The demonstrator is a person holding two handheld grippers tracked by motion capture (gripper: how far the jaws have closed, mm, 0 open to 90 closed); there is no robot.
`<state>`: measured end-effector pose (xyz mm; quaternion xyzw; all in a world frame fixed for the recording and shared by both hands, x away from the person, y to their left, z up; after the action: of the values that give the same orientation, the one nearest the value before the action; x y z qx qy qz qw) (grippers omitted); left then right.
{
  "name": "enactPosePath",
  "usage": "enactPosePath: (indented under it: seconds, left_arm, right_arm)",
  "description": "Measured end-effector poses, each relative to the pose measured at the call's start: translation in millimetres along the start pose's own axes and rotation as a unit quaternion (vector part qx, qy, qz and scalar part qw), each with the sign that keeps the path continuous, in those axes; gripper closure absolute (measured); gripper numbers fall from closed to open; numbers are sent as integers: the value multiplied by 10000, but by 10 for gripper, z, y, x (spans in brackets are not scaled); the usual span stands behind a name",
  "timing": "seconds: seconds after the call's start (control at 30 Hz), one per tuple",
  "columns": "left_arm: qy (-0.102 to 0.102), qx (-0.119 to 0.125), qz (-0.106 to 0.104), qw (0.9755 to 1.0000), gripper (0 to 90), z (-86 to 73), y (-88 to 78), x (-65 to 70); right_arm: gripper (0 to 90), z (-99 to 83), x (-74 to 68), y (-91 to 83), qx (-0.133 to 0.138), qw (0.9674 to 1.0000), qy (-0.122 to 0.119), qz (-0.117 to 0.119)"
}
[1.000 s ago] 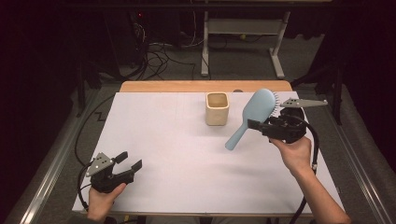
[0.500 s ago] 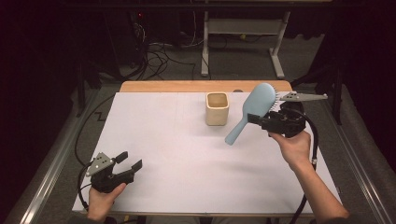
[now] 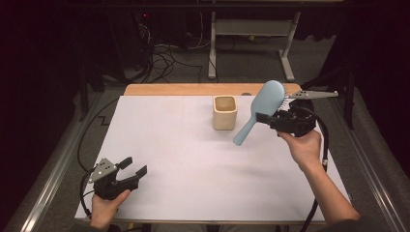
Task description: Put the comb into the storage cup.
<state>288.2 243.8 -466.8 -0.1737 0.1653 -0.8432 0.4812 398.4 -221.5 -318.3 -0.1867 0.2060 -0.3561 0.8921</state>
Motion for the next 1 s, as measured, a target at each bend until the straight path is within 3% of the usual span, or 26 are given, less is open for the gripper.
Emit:
enactPosePath:
  seconds: [1.0]
  left_arm:
    - [33,-21,6,10000,316,-1,4,1]
  right_arm:
    - [576,336,12,169,-24,9999,-63,-134]
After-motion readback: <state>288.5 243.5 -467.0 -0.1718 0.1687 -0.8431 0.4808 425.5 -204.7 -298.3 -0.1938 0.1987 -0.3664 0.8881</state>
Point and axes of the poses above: each handheld gripper's, and its own axes: y roughly forward along the jaws, z roughly out of its top, x roughly to its right, the point moved 3 cm from there along y, roughly forward along the jaws, and after that the axes turned 3 degrees about z, right-handed, at the moved point
